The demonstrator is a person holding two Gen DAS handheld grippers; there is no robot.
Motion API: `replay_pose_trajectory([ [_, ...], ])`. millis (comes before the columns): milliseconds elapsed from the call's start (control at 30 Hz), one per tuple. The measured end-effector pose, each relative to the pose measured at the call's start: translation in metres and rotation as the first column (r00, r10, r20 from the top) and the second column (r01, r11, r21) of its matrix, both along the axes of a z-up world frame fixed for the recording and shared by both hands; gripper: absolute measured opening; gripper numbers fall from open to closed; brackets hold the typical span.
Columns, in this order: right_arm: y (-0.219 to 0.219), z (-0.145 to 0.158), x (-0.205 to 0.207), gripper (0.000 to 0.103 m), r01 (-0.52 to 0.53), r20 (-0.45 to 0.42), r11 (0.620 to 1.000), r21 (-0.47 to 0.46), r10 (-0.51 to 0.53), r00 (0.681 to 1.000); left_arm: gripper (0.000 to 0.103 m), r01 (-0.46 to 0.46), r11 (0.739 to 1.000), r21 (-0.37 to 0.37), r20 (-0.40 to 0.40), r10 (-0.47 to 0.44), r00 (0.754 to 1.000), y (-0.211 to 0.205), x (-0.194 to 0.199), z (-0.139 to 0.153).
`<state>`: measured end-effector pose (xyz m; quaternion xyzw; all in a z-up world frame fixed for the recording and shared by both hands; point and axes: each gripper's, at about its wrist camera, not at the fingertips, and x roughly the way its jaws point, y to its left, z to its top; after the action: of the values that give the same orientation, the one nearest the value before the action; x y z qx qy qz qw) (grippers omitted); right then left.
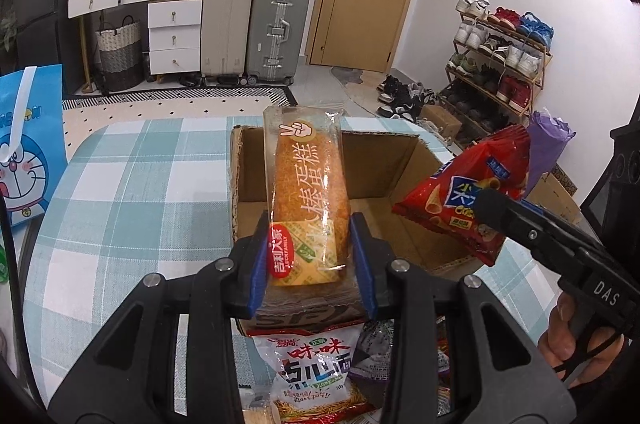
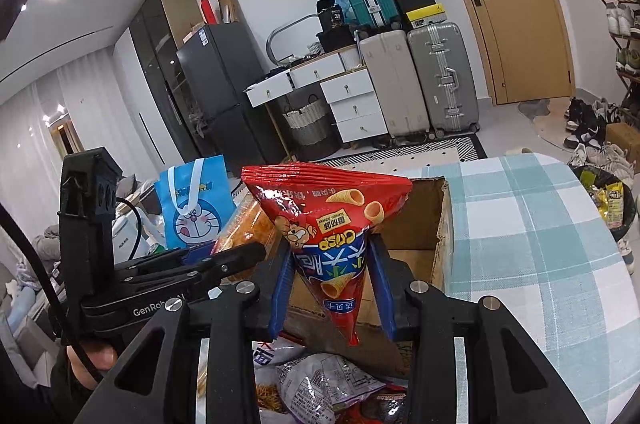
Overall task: Organize snacks
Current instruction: 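Open left gripper over the box while right gripper releases the chip bag inside, then withdraw both grippers from the box back toward the snack pile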
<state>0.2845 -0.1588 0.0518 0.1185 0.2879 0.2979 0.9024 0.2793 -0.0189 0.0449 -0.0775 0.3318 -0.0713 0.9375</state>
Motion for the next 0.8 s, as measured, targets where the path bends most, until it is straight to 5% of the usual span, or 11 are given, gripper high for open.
replay_pose_trajectory([
  [100, -0.004, 0.001, -0.004, 0.052, 0.008, 0.018, 1.0, 0.014, -0.008, 1.0, 0.039, -0.008, 1.0, 0.019, 0.008, 0.008, 1.0, 0.0, -0.002, 0.0],
  [267, -0.019, 0.005, -0.015, 0.078, 0.042, 0.027, 0.999, 0.025, -0.043, 0.999, 0.086, -0.01, 1.0, 0.001, 0.043, 0.01, 0.999, 0.006, -0.019, 0.007],
  [333, -0.026, 0.004, -0.02, 0.095, 0.051, 0.016, 0.998, 0.035, -0.052, 0.999, 0.091, -0.008, 1.0, -0.011, 0.044, 0.008, 0.999, 0.009, -0.027, 0.009],
  [400, -0.031, 0.003, -0.027, 0.1, 0.06, 0.003, 0.998, 0.032, -0.06, 0.998, 0.103, -0.013, 1.0, -0.006, 0.033, 0.013, 0.999, 0.01, -0.035, 0.012],
  [800, -0.036, -0.002, -0.081, 0.102, 0.061, -0.042, 0.997, -0.041, -0.063, 0.997, 0.102, -0.037, 0.998, 0.045, 0.062, 0.034, 0.997, 0.008, -0.118, 0.014],
])
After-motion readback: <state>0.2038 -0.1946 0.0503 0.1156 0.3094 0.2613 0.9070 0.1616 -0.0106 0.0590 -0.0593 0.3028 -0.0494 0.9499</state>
